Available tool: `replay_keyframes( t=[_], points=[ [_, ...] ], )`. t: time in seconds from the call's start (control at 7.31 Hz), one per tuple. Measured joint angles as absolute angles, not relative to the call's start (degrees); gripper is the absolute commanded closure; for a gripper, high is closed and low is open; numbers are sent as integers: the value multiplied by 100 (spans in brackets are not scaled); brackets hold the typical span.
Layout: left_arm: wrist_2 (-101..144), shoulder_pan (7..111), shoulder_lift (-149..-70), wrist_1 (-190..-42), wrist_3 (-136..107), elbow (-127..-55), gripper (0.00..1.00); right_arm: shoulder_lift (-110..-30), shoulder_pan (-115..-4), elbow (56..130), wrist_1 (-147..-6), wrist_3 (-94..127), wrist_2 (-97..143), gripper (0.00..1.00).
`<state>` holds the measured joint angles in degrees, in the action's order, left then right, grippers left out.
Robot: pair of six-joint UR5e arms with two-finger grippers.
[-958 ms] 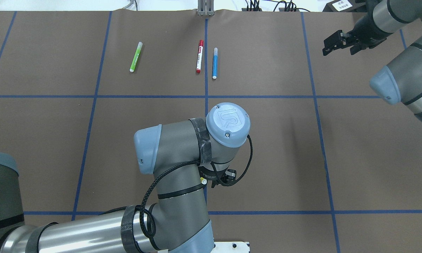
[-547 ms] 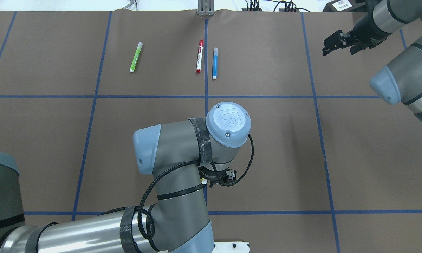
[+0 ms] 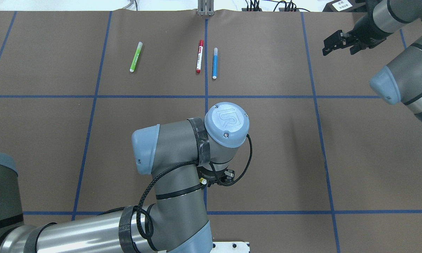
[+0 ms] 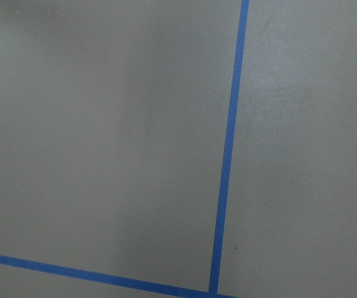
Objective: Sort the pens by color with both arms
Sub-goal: 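Close the left gripper on the yellow highlighter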
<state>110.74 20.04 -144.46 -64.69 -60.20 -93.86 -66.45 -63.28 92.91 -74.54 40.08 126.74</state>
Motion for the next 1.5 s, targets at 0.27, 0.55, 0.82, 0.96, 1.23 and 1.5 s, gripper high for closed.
replay_keyframes(
  t=[0.27,0.55,0.82,0.96,1.23,1.5],
  points=[
    [11072,2004,-14449,-6454,-6021,-9425,68,-6648,-6328,9290,-7448,4008,12674,1],
    [11067,2004,-14443,-6442,-6022,-9463,76,-6646,-6328,9290,-7445,4008,12674,1],
    [11065,2012,-14435,-6370,-6028,-9574,80,-6645,-6328,9291,-7439,4008,12674,1],
    [11063,2022,-14433,-6289,-6027,-9674,81,-6645,-6328,9295,-7437,4008,12676,1],
    [11042,2074,-14426,-5969,-6022,-9972,91,-6649,-6328,9298,-7430,4008,12680,1],
    [11019,2181,-14418,-5683,-6010,-10242,94,-6652,-6328,9299,-7427,4008,12675,1]
  ],
)
